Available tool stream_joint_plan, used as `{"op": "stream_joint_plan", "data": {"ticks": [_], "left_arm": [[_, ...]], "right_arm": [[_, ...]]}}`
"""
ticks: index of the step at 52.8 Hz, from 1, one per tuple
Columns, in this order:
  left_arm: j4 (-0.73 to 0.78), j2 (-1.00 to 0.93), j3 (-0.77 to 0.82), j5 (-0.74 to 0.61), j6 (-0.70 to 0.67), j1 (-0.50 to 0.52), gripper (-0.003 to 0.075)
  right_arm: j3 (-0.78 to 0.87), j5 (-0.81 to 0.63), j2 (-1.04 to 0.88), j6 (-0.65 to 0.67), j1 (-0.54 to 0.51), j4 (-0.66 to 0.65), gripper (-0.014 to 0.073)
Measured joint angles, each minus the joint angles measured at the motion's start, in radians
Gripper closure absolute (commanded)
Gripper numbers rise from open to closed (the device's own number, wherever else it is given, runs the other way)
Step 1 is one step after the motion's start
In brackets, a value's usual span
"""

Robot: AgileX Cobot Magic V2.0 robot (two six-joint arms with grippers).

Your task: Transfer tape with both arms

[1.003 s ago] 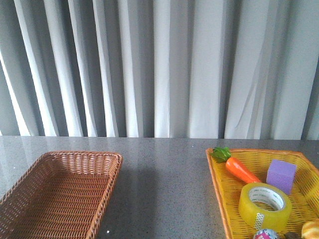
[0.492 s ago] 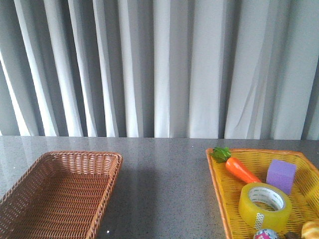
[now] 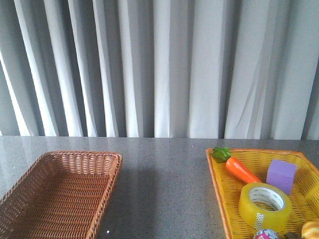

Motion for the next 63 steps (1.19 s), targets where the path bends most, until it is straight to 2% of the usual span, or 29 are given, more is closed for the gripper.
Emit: {"op": "stream_joint_plan", "data": {"ticks": [6,9,14,17,20,23,28,31,40,48,52,63], "left_arm": [[0.0,0.0,0.0,-0.219,-0.014,0.0,0.0726],[0.0,0.0,-0.001,-0.416,-0.024,0.0,0.0726],[-0.019,0.0,-0.049,-0.621,-0.036,0.0,0.0726],[-0.044,0.0,-0.122,-0.641,-0.024,0.0,0.0726],[-0.065,0.012,-0.222,-0.582,0.02,0.0,0.0726],[-0.074,0.059,-0.339,-0.465,0.074,0.0,0.0726],[-0.079,0.202,-0.539,-0.255,0.155,-0.001,0.0726],[-0.079,0.304,-0.647,-0.142,0.177,-0.011,0.0726],[-0.076,0.61,-0.889,0.06,0.187,-0.078,0.0726],[-0.077,0.822,-0.961,0.177,0.181,-0.086,0.0726],[-0.077,0.887,-0.962,0.22,0.179,-0.092,0.0726],[-0.077,0.986,-0.962,0.226,0.168,-0.093,0.0726]], "right_arm": [[0.003,-0.18,0.0,0.135,0.0,0.21,0.06],[-0.006,-0.298,0.0,0.152,0.0,0.247,0.06],[-0.104,-0.473,0.0,0.137,0.0,0.158,0.06],[-0.215,-0.54,0.009,0.125,0.0,0.002,0.06],[-0.339,-0.562,0.043,0.124,0.0,-0.133,0.06],[-0.457,-0.541,0.095,0.148,0.0,-0.271,0.06],[-0.635,-0.431,0.214,0.216,0.0,-0.384,0.06],[-0.726,-0.345,0.297,0.244,0.0,-0.408,0.06],[-0.881,-0.052,0.555,0.269,0.004,-0.417,0.06],[-0.899,0.123,0.752,0.276,0.059,-0.409,0.06],[-0.899,0.159,0.83,0.276,0.071,-0.414,0.06],[-0.899,0.192,0.954,0.276,0.072,-0.422,0.06]]}}
